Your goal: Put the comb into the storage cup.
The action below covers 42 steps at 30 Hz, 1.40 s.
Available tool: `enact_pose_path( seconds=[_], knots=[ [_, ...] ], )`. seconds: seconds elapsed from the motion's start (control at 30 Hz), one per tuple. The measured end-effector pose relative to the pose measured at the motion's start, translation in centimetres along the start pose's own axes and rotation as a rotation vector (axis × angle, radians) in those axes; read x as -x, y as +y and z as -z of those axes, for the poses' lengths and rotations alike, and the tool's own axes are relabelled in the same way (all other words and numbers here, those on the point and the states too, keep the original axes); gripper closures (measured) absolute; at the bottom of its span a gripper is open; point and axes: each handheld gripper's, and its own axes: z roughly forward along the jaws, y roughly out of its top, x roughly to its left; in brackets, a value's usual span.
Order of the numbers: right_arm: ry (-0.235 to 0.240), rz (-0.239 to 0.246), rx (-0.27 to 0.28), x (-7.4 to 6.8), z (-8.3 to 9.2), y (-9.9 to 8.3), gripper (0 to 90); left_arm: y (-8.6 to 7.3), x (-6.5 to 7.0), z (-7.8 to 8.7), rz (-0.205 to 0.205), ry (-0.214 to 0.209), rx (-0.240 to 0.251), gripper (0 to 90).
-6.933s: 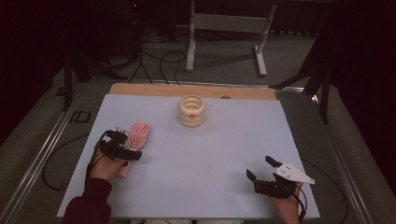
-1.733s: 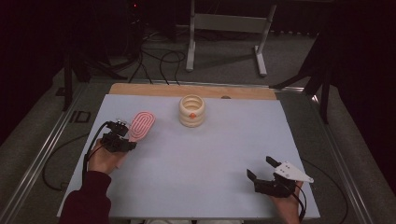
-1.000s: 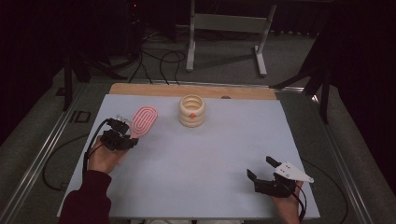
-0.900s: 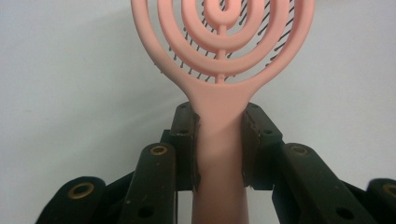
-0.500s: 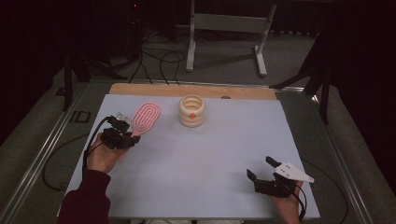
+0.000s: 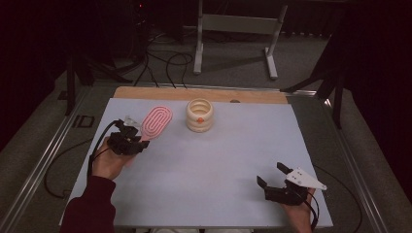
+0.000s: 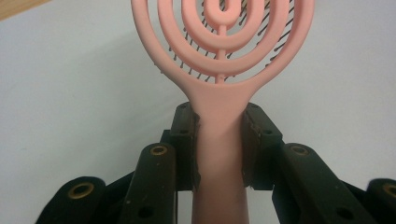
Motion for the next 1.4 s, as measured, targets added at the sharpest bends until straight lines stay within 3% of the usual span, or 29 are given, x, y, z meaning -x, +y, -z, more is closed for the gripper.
enact_pose_path(
  seconds=[0.73, 1.4],
  knots=[
    [-0.004, 0.001, -0.016, -0.1, -0.1, 0.0, 8.5, 0.9, 0.7, 0.7, -0.037, -0.01, 0.043, 69.8],
    [-0.003, 0.001, -0.015, -0.1, -0.1, 0.0, 8.5, 1.5, 1.7, 1.1, -0.095, -0.028, 0.089, 69.8]
  ],
)
